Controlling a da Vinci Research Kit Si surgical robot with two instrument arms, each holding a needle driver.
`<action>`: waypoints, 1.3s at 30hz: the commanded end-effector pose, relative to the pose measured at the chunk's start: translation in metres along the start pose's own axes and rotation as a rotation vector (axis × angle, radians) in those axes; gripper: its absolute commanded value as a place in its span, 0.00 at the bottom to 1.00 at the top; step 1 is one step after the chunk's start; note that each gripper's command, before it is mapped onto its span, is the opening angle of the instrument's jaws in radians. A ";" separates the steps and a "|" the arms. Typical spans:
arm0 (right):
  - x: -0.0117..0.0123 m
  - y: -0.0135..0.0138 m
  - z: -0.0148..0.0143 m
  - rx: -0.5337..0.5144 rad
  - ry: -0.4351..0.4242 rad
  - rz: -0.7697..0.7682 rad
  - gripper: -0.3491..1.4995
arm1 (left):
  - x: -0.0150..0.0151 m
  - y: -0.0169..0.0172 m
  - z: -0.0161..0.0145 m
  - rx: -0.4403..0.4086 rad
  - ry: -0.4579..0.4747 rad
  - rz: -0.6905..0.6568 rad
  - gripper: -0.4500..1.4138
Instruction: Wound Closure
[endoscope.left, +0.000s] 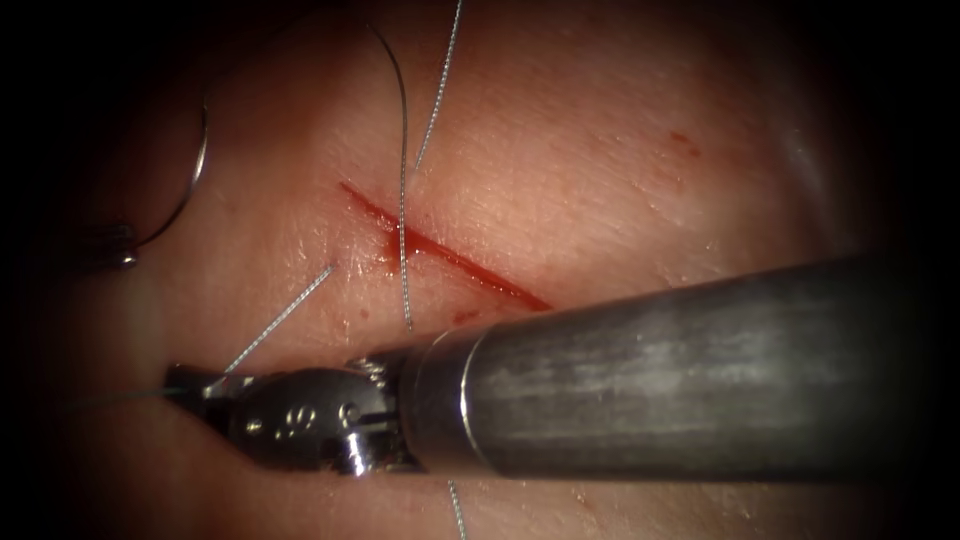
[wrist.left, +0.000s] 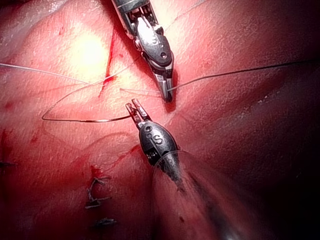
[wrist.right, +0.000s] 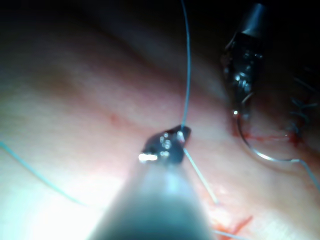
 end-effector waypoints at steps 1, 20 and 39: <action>0.0002 -0.0011 0.0007 0.007 0.004 -0.001 0.00 | -0.0008 0.0004 0.0005 -0.002 0.000 -0.002 0.00; 0.0037 -0.0047 0.0019 0.055 0.032 -0.020 0.00 | -0.0007 0.0003 0.0004 -0.006 0.001 -0.002 0.00; 0.0055 -0.0088 0.0037 0.110 0.052 -0.056 0.00 | -0.0007 0.0003 0.0003 -0.007 0.002 -0.003 0.00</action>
